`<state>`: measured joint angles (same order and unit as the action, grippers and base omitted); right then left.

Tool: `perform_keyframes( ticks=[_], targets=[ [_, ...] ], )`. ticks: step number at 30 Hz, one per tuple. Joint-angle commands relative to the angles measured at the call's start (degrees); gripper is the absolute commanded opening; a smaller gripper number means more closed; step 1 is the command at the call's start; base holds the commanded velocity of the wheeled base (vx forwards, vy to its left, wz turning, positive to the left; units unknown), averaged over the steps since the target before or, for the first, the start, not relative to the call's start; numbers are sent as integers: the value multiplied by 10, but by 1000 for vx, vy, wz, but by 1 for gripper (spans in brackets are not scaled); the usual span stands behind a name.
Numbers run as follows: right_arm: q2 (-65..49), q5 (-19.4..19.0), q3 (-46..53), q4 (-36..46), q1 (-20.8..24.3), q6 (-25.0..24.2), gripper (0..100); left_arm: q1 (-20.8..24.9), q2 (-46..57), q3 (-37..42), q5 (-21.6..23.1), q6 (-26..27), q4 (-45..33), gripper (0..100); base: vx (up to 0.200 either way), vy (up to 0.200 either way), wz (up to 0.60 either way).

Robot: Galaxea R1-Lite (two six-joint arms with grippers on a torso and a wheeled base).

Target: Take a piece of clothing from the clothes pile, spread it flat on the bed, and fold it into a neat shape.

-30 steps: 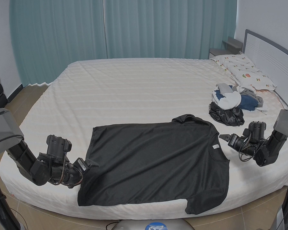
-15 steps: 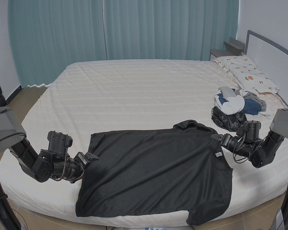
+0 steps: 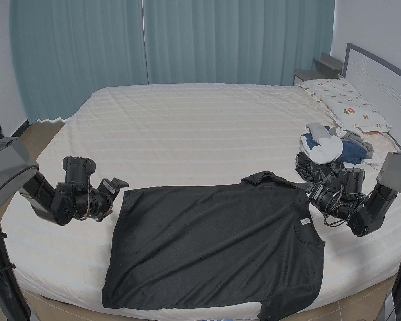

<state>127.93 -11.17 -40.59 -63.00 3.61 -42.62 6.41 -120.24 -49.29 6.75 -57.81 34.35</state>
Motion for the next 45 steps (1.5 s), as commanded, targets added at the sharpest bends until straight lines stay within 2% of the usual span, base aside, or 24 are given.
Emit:
perform_keyframes(
  ticks=[1,2,6,10,14,25,28,31,38,39,45],
  targets=[
    [41,-2,4,-39,-13,-32,100,-32,-126,-135,-6,28,-5,100,0,0,0],
    [60,-3,3,-52,-19,-34,100,-33,-162,-176,-6,49,-7,100,0,0,0],
    [98,-3,3,-121,-42,-67,100,-38,-213,-268,-6,66,-26,100,0,0,0],
    [118,-3,3,-152,-52,-76,100,-35,-249,-400,-4,71,-132,100,0,0,0],
    [116,1,4,-154,-50,-78,100,-34,-281,-475,-10,82,-176,100,0,0,0],
    [135,20,16,-183,-45,-75,100,-35,-293,-448,-2,118,-170,100,0,0,0],
    [142,22,16,-196,-48,-73,100,-35,-292,-425,6,141,-133,100,0,0,0],
    [143,22,16,-196,-44,-73,100,-35,-291,-410,13,143,-110,100,0,0,0],
    [143,22,16,-197,-43,-74,100,-34,-287,-394,27,145,-106,100,0,0,0],
    [143,22,16,-197,-43,-74,100,-34,-284,-390,27,146,-106,0,0,0,0],
    [142,22,16,-197,-43,-74,100,-34,-281,-383,21,159,-104,0,0,0,0]
  ],
)
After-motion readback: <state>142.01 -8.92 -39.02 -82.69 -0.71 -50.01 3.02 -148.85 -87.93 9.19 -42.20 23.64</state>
